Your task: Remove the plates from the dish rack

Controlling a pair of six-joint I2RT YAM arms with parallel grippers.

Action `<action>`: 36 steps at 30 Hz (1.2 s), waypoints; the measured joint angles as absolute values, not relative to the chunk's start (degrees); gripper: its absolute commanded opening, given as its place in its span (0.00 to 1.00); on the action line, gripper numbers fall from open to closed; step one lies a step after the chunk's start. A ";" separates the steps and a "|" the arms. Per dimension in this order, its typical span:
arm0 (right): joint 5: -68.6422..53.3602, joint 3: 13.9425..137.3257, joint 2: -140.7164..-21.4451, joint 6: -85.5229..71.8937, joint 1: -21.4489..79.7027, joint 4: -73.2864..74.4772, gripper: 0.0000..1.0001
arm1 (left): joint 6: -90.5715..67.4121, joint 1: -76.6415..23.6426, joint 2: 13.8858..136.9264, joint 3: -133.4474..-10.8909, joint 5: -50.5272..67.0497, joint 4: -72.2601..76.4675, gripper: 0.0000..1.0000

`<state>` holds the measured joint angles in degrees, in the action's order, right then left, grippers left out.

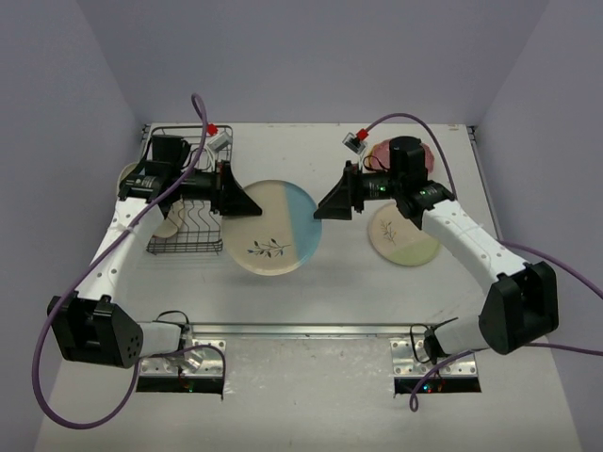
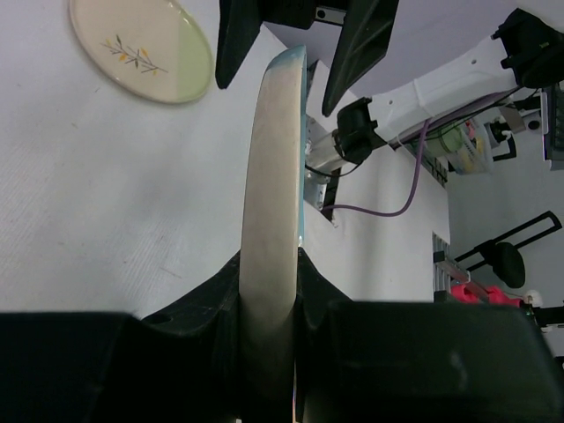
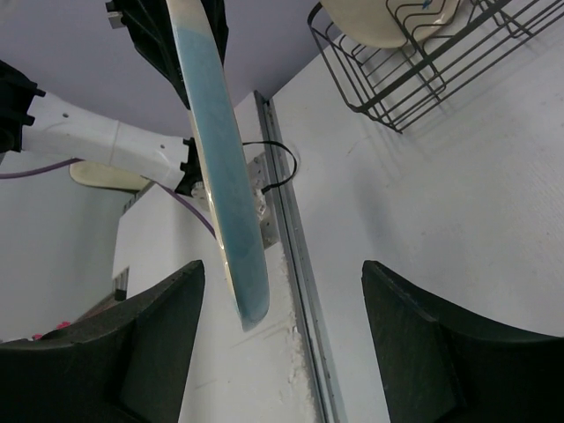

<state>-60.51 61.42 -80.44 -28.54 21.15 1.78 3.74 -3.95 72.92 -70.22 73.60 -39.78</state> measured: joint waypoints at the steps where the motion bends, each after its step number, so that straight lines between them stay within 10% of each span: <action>1: -60.49 61.66 -80.70 -28.43 21.93 1.80 0.66 | 3.39 -3.95 72.99 -70.15 73.79 -39.34 0.00; 5: -60.69 62.64 -81.69 -27.88 25.69 1.63 0.35 | 1.83 -3.95 73.37 -70.15 74.55 -37.75 0.00; 7: -60.95 63.17 -82.45 -28.05 26.77 1.50 0.03 | 0.96 -3.95 73.69 -70.15 74.76 -37.04 0.00; 9: -60.67 63.26 -83.10 -28.55 27.04 1.38 0.00 | 0.15 -3.95 74.05 -70.15 74.82 -36.50 0.00; 11: -60.26 63.26 -83.73 -28.71 27.04 1.34 0.00 | -1.34 -3.95 74.26 -70.15 74.14 -36.04 0.20; 12: -60.37 63.26 -83.95 -29.10 26.94 1.30 0.00 | -2.08 -3.95 74.32 -70.15 73.49 -35.72 0.58; 15: -60.33 62.65 -83.89 -30.25 25.79 0.88 0.00 | -3.97 -3.80 74.36 -70.24 70.67 -34.86 0.99; 29: -64.13 54.87 -85.59 -26.08 -22.51 11.92 0.00 | -4.37 4.92 77.22 -78.05 49.36 -37.79 1.00; 36: -64.00 60.72 -93.91 -9.13 -29.84 30.09 0.00 | -4.35 4.97 77.78 -77.87 49.03 -38.21 1.00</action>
<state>-64.00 60.72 -93.91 -9.13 -29.84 30.09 -4.35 4.97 77.78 -77.87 49.03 -38.21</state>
